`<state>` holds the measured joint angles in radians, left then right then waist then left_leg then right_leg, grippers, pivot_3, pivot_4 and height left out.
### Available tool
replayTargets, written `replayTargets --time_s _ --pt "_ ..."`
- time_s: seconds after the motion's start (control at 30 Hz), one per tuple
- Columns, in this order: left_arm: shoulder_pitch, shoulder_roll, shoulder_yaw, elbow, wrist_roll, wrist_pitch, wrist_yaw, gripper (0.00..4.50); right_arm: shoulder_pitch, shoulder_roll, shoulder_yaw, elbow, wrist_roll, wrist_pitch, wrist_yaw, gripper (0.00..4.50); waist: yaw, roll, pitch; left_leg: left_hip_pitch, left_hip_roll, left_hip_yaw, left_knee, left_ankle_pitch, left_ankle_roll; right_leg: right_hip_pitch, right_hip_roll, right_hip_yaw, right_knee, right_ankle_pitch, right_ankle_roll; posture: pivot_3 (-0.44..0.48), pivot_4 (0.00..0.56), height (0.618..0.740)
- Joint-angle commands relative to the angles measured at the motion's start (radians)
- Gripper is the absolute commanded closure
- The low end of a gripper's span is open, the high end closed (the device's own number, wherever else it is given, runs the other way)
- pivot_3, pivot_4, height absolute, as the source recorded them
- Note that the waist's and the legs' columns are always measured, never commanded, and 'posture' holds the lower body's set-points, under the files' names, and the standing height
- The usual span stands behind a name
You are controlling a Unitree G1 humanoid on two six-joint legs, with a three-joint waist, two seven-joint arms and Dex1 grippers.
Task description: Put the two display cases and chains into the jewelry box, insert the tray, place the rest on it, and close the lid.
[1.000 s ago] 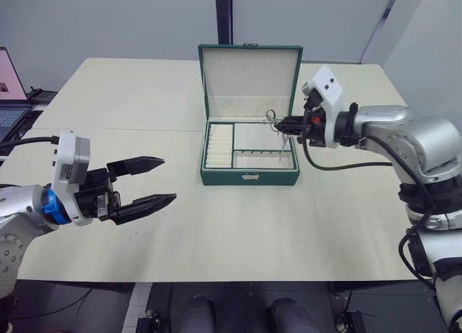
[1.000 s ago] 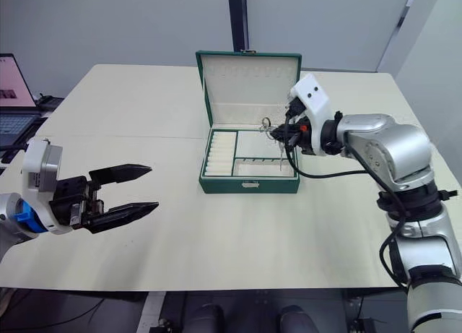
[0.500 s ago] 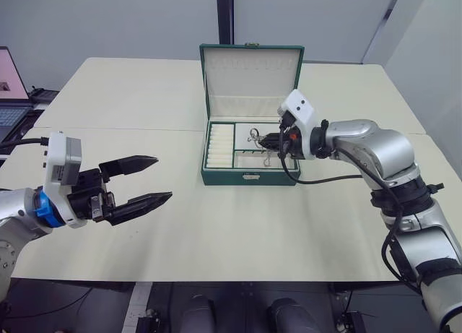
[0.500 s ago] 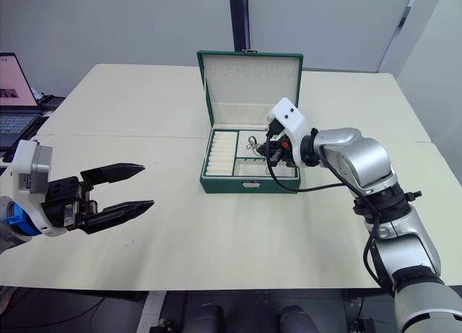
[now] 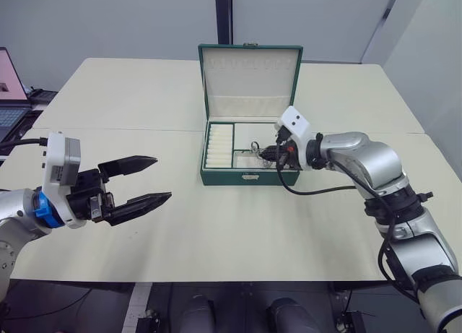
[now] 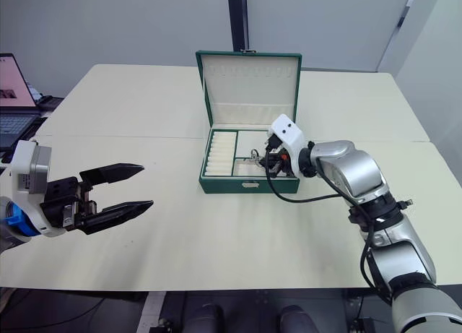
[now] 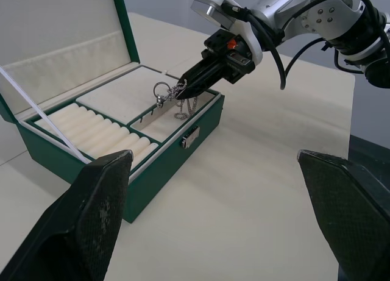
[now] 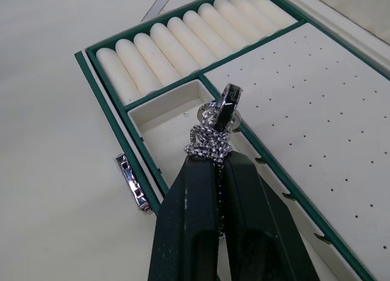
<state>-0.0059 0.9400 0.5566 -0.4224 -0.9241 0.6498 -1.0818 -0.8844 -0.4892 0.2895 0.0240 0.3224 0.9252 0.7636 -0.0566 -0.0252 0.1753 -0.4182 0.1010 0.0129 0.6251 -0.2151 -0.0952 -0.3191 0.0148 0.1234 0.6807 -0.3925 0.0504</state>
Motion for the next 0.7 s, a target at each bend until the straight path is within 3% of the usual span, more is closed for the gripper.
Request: replayTargets --time_s 0.03,0.33,0.5,0.7 --pt "0.0 0.017 0.036 -0.024 -0.016 -0.003 -0.004 0.0 -0.007 0.004 -0.015 -0.012 -0.015 -0.029 0.005 3.88 0.0 0.0 0.0 0.0 0.0 0.0 0.0 0.0 0.0 0.0 0.0 0.0 0.0 0.0 0.0 0.0 0.15 0.74" --pt "-0.002 0.02 0.034 -0.022 -0.016 -0.001 -0.006 0.0 -0.002 0.004 -0.021 -0.014 -0.033 -0.038 0.013 1.6 0.0 0.0 0.0 0.0 0.0 0.0 0.0 0.0 0.0 0.0 0.0 0.0 0.0 0.0 0.0 0.0 0.15 0.74" --pt "-0.009 0.023 0.023 -0.012 0.001 -0.004 0.006 0.0 0.022 -0.054 -0.076 -0.122 0.014 0.03 0.031 0.02 0.0 0.0 0.0 0.0 0.0 0.0 0.0 0.0 0.0 0.0 0.0 0.0 0.0 0.0 0.0 0.0 0.15 0.74" --pt "-0.001 0.042 0.008 0.026 0.037 0.056 0.08 0.0 0.207 -0.222 -0.261 -0.407 0.153 0.156 0.073 0.02 0.02 0.0 0.0 -0.001 0.0 0.0 0.0 0.0 0.0 0.001 0.0 -0.001 -0.001 0.0 0.0 0.0 0.15 0.74"
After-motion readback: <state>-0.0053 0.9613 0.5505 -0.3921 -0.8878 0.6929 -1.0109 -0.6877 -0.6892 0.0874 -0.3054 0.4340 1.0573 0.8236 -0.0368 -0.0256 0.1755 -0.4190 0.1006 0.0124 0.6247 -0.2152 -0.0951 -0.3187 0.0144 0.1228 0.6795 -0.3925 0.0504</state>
